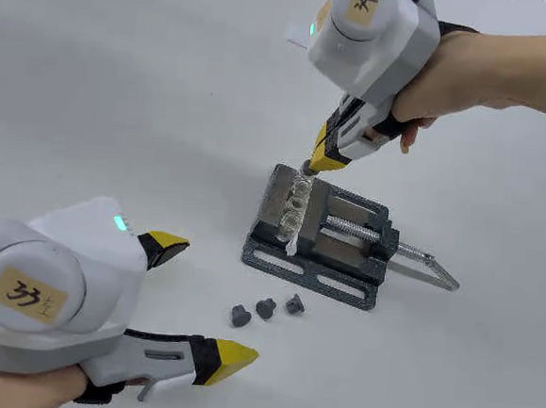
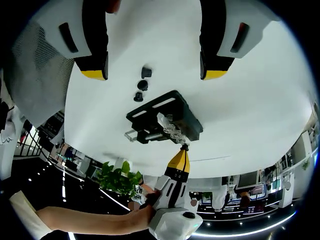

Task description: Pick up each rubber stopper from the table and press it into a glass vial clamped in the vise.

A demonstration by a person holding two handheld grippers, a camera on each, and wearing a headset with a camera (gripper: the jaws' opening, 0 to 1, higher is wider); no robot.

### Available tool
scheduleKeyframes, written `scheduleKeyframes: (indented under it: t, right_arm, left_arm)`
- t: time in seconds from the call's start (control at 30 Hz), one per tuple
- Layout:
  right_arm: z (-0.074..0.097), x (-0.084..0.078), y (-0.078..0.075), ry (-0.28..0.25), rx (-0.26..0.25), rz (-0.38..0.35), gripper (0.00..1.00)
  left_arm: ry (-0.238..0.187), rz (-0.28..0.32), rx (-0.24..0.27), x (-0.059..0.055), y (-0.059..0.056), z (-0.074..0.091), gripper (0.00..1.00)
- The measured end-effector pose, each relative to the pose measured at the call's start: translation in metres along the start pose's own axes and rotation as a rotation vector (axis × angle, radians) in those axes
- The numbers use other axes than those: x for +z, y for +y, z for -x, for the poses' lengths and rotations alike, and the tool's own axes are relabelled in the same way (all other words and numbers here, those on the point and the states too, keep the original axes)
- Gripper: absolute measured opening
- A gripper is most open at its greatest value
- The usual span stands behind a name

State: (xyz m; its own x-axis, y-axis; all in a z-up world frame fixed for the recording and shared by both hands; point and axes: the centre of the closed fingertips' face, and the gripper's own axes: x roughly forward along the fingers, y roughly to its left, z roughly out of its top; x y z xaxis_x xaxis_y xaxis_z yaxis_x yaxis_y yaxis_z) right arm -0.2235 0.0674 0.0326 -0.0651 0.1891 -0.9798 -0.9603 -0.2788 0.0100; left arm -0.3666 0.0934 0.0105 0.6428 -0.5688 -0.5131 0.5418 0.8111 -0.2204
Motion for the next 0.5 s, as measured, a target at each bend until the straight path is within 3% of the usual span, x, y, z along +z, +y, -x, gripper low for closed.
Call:
scheduleKeyframes:
  t: [0.17, 0.3, 0.5]
  right_arm:
    - [-0.0010, 0.0008, 0.0013, -0.007, 0.005, -0.012, 0.00]
    - [-0.0020, 0.0030, 0.0045, 0.032, 0.004, 0.011, 0.00]
    - [-0.0009, 0.0016, 0.0070, 0.037, 0.045, 0.011, 0.00]
  left_arm:
    - [-0.002, 0.004, -0.004, 0.0012, -0.0009, -0.0023, 0.73]
    - [-0.002, 0.007, -0.008, 0.0023, -0.0034, -0.0055, 0.73]
    - [-0.008, 0.006, -0.013, 0.0062, -0.0069, -0.0070, 0.73]
